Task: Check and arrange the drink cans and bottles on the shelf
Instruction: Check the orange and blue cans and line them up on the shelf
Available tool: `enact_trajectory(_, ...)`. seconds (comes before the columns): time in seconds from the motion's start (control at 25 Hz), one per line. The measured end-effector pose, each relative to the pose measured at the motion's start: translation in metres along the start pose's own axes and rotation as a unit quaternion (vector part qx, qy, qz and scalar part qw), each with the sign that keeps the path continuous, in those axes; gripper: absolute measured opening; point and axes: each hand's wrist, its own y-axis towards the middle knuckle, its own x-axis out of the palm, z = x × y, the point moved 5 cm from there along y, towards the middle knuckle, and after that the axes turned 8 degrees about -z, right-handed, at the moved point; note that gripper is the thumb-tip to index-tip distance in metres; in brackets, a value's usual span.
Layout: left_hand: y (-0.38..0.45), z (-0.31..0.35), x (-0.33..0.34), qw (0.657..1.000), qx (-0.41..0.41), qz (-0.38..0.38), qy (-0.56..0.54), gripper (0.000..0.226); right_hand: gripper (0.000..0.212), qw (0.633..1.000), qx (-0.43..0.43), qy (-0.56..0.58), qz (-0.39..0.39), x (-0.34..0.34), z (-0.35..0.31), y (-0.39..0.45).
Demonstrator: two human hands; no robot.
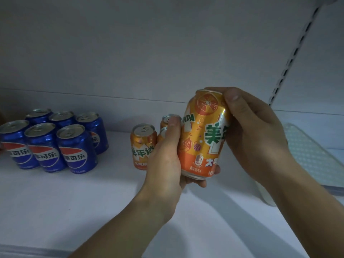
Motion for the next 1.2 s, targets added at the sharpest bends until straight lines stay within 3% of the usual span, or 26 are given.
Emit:
enact_trajectory(0.24, 0.003, -0.017, 0.006, 0.988, -0.122, -0.08, -0.053, 0.075, 0.042, 0.996, 0.08, 0.046, -0.014, -0.002, 0.014, -0.002)
enact_trajectory(0.36, 0.008, -0.021, 0.007, 0.995, -0.085, -0.053, -0.01, 0.061, 0.038, 0.997, 0.07, 0.018, 0.037, -0.009, 0.009, -0.003)
enact_trajectory(0.52, 0.006, -0.025, 0.011, 1.0, -0.024, 0.016, -0.007, 0.031, 0.034, 0.995, 0.093, 0.006, 0.023, -0.004, 0.01, -0.005)
enact_trajectory(0.6, 0.004, -0.026, 0.01, 0.999, -0.01, 0.029, -0.032, 0.033, 0.035, 0.996, 0.091, 0.012, 0.02, -0.003, 0.012, -0.005)
enact_trajectory(0.8, 0.003, -0.019, 0.008, 0.998, -0.022, 0.003, -0.057, 0.066, 0.045, 0.992, 0.062, 0.102, -0.04, -0.003, 0.01, -0.004)
enact_trajectory(1.0, 0.006, -0.02, 0.008, 0.999, -0.019, 0.003, -0.032, 0.048, 0.028, 0.999, 0.018, 0.051, 0.004, -0.006, 0.001, -0.003)
enact_trajectory(1.2, 0.0, -0.019, 0.007, 1.0, -0.008, 0.021, -0.013, 0.044, 0.032, 0.998, 0.032, 0.055, 0.001, -0.004, 0.006, -0.003)
